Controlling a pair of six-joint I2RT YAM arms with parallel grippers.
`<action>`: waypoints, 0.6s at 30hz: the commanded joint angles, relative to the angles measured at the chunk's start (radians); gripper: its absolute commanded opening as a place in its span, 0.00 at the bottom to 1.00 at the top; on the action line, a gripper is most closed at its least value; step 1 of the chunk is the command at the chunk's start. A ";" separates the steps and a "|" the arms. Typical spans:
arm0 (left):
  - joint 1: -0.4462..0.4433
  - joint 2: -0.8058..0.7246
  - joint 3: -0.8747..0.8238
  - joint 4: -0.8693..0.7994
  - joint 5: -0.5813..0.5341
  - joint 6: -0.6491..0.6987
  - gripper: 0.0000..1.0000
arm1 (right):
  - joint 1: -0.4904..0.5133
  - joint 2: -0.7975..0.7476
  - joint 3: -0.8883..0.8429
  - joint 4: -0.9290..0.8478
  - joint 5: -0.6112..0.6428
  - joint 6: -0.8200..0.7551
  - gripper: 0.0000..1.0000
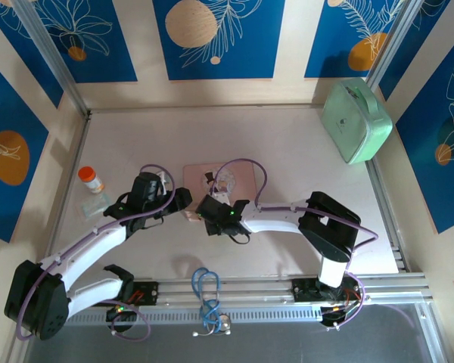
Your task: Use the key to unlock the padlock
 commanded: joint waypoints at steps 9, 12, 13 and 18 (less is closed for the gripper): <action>-0.007 0.007 -0.005 0.017 0.009 0.001 0.61 | 0.002 0.009 0.054 -0.148 0.067 0.053 0.19; -0.007 0.014 -0.002 0.025 0.012 0.000 0.61 | 0.009 0.014 0.073 -0.206 0.087 0.076 0.14; -0.007 0.019 -0.001 0.028 0.013 -0.001 0.60 | 0.011 0.019 0.085 -0.237 0.092 0.090 0.12; -0.007 0.035 0.000 0.044 0.021 -0.003 0.60 | 0.017 0.045 0.147 -0.375 0.115 0.141 0.03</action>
